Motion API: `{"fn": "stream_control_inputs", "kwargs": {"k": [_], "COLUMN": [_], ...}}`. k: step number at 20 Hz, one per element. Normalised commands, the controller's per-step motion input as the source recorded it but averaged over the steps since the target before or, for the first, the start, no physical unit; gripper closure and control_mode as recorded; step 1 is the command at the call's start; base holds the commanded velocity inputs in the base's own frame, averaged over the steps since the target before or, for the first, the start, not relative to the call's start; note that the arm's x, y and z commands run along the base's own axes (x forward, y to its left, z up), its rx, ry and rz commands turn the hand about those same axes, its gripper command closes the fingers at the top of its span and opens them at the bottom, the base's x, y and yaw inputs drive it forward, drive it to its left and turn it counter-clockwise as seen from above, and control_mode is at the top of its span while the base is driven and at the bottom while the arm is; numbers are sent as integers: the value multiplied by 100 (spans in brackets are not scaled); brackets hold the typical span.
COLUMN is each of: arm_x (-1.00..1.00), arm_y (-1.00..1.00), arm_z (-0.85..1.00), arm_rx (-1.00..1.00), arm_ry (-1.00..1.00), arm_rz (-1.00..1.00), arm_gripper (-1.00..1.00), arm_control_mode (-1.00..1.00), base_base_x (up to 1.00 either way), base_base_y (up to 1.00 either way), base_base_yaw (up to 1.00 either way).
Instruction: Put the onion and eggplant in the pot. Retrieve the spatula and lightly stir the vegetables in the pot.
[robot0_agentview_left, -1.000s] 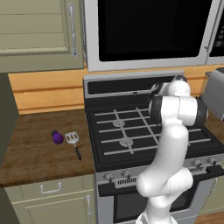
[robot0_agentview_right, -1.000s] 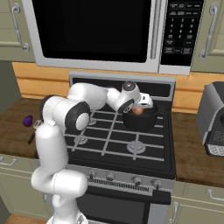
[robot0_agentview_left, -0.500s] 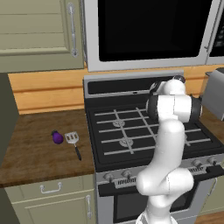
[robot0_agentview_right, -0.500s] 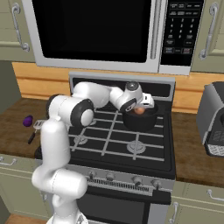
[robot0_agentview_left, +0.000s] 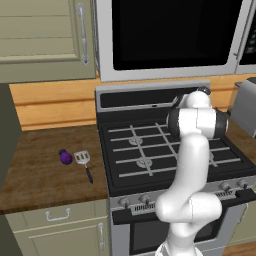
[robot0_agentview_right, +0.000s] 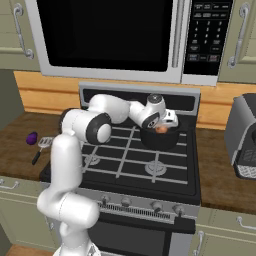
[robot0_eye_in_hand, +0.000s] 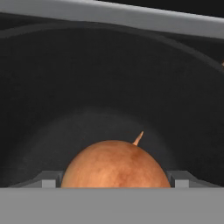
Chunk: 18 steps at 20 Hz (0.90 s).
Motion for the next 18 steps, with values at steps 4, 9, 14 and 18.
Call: {"fn": "stream_control_inputs", "kwargs": {"k": [4, 9, 14, 18], "arm_x": [11, 0, -1, -20], "arm_y": [0, 0, 0, 0], "arm_z": [-6, 0, 1, 18], "arm_rx": [0, 1, 5, 7], "arm_ry": [3, 3, -16, -31], "arm_rz": [0, 0, 0, 0], "arm_gripper": [-100, -100, -100, -100], "arm_control_mode": [-100, -100, -100, -100], "base_base_x": [0, 0, 0, 0], "base_base_y": [0, 0, 0, 0], "base_base_yaw": [0, 0, 0, 0]}}
